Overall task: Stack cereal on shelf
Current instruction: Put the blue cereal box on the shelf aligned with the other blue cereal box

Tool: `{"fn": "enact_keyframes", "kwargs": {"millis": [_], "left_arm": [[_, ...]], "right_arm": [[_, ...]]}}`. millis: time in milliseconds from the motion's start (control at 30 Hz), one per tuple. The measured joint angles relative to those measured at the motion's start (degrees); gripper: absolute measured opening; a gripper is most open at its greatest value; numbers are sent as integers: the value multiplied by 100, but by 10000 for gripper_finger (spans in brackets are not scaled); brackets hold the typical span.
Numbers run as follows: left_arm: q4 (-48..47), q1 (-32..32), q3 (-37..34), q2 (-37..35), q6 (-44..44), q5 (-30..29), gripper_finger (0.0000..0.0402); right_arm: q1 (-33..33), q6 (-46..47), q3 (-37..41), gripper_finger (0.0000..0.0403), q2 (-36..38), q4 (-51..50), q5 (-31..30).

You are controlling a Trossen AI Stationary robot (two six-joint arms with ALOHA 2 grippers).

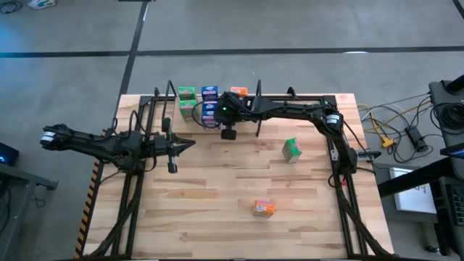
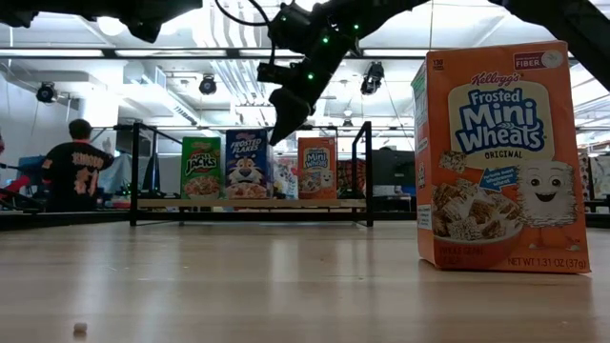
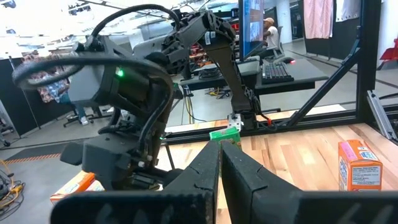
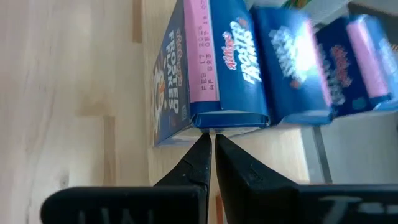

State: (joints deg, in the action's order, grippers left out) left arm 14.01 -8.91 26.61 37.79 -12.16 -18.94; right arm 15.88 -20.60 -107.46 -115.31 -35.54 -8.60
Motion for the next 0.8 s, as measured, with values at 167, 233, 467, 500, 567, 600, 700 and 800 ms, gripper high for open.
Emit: {"fn": "enact_keyframes", "kwargs": {"millis": [167,233,467,500,567,600,700,800], "left_arm": [[1,-2,0,1,-22,0,0],[1,-2,0,0,-24,0,0],[1,-1,0,-1,-22,0,0],[1,0,0,0,-22,0,0],[1,0,0,1,-22,-1,0],[1,-2,0,-1,-15,0,0],[1,-2,0,0,49,-4,0],[-6,-2,0,1,75,-4,0]], "right_arm": [[-13,-40,0,12,0,121,-28],[-13,-44,0,12,0,98,-44],[-42,45,0,12,69,-361,-52],[-61,85,0,12,86,-416,-52],[-97,114,0,12,108,-459,-56],[-120,114,13,12,117,-459,-54],[-191,114,74,12,197,-470,-53],[-233,107,167,12,383,-484,-50]]}}
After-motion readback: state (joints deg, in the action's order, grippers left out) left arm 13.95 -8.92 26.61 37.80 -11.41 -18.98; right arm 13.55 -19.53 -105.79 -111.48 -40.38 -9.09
